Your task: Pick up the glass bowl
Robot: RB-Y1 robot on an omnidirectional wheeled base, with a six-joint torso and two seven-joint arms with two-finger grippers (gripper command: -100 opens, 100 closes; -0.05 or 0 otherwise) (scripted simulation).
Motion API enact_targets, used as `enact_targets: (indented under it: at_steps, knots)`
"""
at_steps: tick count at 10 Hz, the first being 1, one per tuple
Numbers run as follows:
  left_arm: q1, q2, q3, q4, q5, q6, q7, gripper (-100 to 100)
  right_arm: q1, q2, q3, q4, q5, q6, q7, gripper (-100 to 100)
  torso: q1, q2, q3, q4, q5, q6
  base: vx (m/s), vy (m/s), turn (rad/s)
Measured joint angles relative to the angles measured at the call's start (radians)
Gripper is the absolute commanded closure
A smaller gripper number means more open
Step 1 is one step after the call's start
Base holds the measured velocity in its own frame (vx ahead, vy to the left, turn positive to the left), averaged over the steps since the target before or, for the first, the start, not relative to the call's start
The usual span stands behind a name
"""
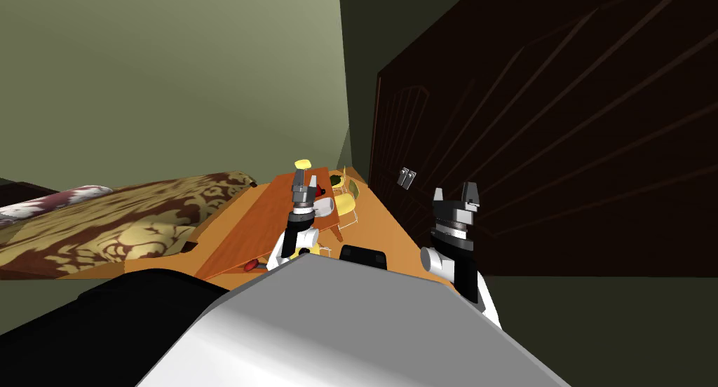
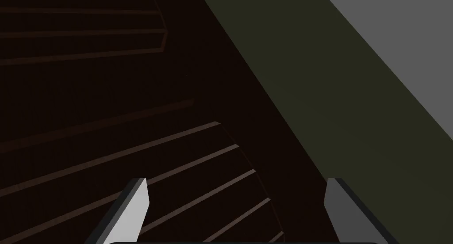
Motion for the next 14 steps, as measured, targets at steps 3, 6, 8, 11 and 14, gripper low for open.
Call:
enact_targets:
  at_steps: [3, 6, 8, 11, 14]
  knots:
    - [-0.011, 0.054, 0.033, 0.013, 0.006, 0.055, 0.001, -100, 0.0, 0.0, 0.0, 0.0, 0.0, 0.0, 0.0, 0, -0.012, -0.002, -0.001, 0.0, -0.003, 0.0, 0.03, -0.176, 0.094]
    - [-0.007, 0.07, 0.055, 0.023, 0.008, 0.125, -0.004, -100, 0.0, 0.0, 0.0, 0.0, 0.0, 0.0, 0.0, 0, -0.011, -0.004, -0.002, -0.001, -0.003, 0.0, 0.051, -0.173, 0.093]
    - [-0.013, 0.076, 0.072, 0.034, 0.013, 0.17, -0.006, -100, 0.0, 0.0, 0.0, 0.0, 0.0, 0.0, 0.0, 0, -0.009, -0.003, -0.002, -0.001, -0.002, 0.0, 0.017, -0.109, 0.054]
    - [-0.022, 0.086, 0.109, 0.051, 0.028, 0.257, -0.002, -100, 0.0, 0.0, 0.0, 0.0, 0.0, 0.0, 0.0, 0, -0.012, -0.003, -0.002, -0.001, -0.003, 0.0, 0.037, -0.154, 0.08]
    - [-0.007, 0.089, 0.131, 0.051, 0.042, 0.336, -0.001, -100, 0.0, 0.0, 0.0, 0.0, 0.0, 0.0, 0.0, 0, -0.007, -0.004, -0.002, -0.001, -0.002, 0.0, 0.032, -0.103, 0.077]
